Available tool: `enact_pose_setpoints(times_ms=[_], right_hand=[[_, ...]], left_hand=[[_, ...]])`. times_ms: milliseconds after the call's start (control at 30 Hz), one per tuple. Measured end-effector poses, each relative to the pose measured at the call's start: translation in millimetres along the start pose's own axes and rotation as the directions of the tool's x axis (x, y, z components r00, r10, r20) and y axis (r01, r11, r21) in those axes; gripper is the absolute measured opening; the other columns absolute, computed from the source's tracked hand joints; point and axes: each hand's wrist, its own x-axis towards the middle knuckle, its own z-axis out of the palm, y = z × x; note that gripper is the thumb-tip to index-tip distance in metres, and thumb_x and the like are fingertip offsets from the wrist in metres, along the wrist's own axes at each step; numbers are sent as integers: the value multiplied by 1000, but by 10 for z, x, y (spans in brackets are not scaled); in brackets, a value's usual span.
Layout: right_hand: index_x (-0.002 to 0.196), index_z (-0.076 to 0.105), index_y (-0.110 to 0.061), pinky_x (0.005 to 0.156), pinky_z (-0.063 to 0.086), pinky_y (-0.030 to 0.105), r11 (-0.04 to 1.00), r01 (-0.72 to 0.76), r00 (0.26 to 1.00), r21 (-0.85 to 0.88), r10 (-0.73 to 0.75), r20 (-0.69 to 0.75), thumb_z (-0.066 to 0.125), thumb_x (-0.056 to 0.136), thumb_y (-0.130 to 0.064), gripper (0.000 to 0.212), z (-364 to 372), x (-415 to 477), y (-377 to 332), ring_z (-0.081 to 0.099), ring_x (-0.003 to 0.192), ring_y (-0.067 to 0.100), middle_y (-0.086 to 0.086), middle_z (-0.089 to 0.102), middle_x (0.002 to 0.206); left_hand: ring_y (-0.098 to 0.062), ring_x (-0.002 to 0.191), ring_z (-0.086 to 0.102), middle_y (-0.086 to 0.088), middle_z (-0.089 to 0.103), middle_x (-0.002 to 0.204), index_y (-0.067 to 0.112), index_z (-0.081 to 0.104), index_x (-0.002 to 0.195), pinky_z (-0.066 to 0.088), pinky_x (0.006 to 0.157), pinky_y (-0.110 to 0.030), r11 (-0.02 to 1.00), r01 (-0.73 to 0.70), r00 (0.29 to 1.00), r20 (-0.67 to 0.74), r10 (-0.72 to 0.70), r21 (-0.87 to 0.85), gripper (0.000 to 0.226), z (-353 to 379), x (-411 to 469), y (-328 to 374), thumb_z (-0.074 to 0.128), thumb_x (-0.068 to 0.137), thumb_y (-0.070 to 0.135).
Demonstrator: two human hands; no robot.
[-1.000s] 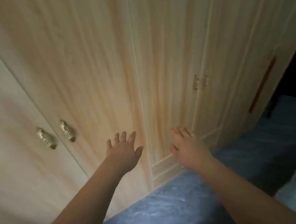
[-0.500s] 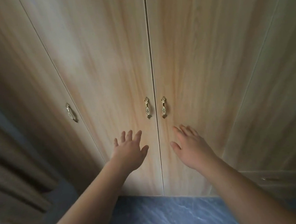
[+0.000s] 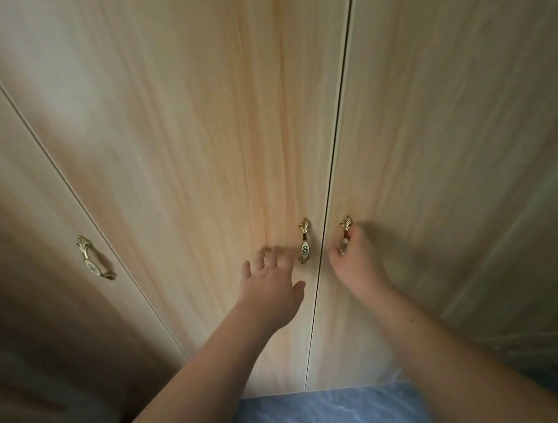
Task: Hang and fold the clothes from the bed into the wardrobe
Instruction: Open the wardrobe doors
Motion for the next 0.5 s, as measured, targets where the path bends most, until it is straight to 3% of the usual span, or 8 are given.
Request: enact_pose_setpoints(times_ms=[133, 267, 400, 500], right_hand=[[93, 47, -18, 61, 31, 19, 997, 50, 996, 63, -44, -83, 54, 98, -24, 10, 75, 0, 55, 57, 73, 20, -4, 56, 80], [98, 48, -22, 68, 36, 24, 997, 75, 997, -7, -75, -25, 53, 98, -22, 5, -53, -202, 211, 63, 83, 24, -6, 59, 87], [107, 51, -24, 71, 40, 25, 991, 117, 993, -67, -116, 6, 51, 99, -24, 8, -348, -713, 464, 66, 89, 22, -13, 59, 90], [108, 52, -23, 68, 38, 24, 988, 143, 990, -61, -142, 13, 50, 99, -20, 10, -713, -1195, 707, 63, 86, 18, -12, 60, 92]], left_hand=[[-22, 146, 27, 1, 36, 156, 26, 28, 150, 28, 114, -41, 983, -36, 999, -36, 30, -178, 57, 188, 66, 5, 43, 97, 40], [-23, 130, 49, 0, 49, 145, 30, 27, 151, 44, 99, -37, 915, 20, 999, 41, -4, -403, 60, 350, -50, 71, 48, 95, 30], [-20, 130, 52, -1, 48, 149, 30, 25, 152, 41, 97, -25, 829, -10, 996, 64, 56, -559, 62, 474, -355, 390, 52, 96, 26], [-16, 123, 59, 5, 60, 136, 33, 38, 144, 48, 98, -28, 731, -19, 990, 90, 111, -683, 53, 551, -751, 847, 48, 93, 31]])
